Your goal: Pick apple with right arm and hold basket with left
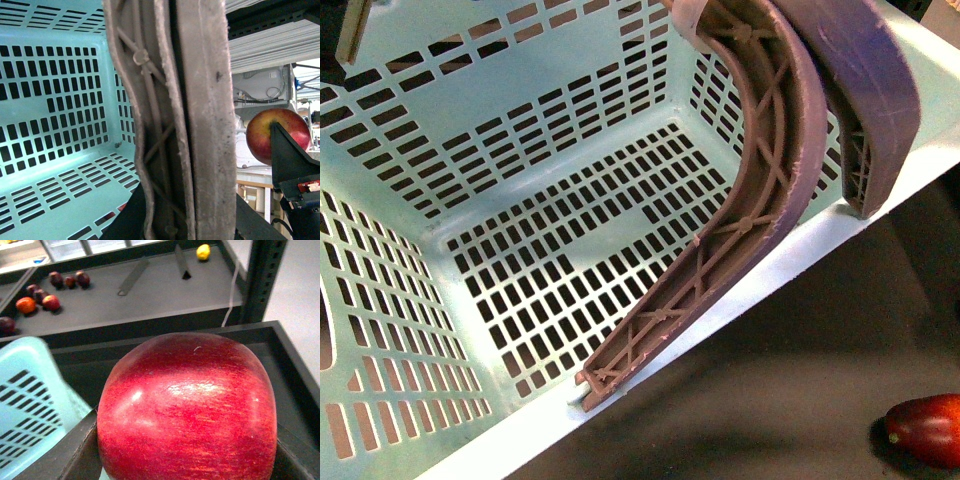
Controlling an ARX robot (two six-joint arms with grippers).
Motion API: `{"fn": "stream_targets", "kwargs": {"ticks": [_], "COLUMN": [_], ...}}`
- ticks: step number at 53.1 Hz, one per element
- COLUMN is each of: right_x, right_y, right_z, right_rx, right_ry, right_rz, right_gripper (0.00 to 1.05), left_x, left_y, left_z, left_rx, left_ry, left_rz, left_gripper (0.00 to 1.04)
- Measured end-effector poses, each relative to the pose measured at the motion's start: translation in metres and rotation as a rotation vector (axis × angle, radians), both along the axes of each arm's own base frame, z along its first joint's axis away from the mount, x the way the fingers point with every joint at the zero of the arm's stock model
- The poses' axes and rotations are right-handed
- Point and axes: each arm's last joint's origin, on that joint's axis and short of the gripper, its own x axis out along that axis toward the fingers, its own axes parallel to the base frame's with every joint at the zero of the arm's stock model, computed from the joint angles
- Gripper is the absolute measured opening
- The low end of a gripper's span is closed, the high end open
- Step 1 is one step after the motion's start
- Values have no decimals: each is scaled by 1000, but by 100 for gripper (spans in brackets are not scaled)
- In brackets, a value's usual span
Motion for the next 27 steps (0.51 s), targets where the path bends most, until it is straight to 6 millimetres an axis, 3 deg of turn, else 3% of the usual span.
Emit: {"fn": "stream_targets", "kwargs": {"ticks": [10,27], "right_x": [-11,-21], "right_y": [43,70], "right_z": [-2,-27], "right_rx": [21,3], "right_ry": [8,83], "right_rz": [141,259], "right_gripper": [68,68], "left_x": [0,0], "left_y": [0,0], "left_z": [0,0], "left_rx": [-1,0], "left_ry": [0,1], "left_rz": [-1,0], "left_gripper": [17,17]}}
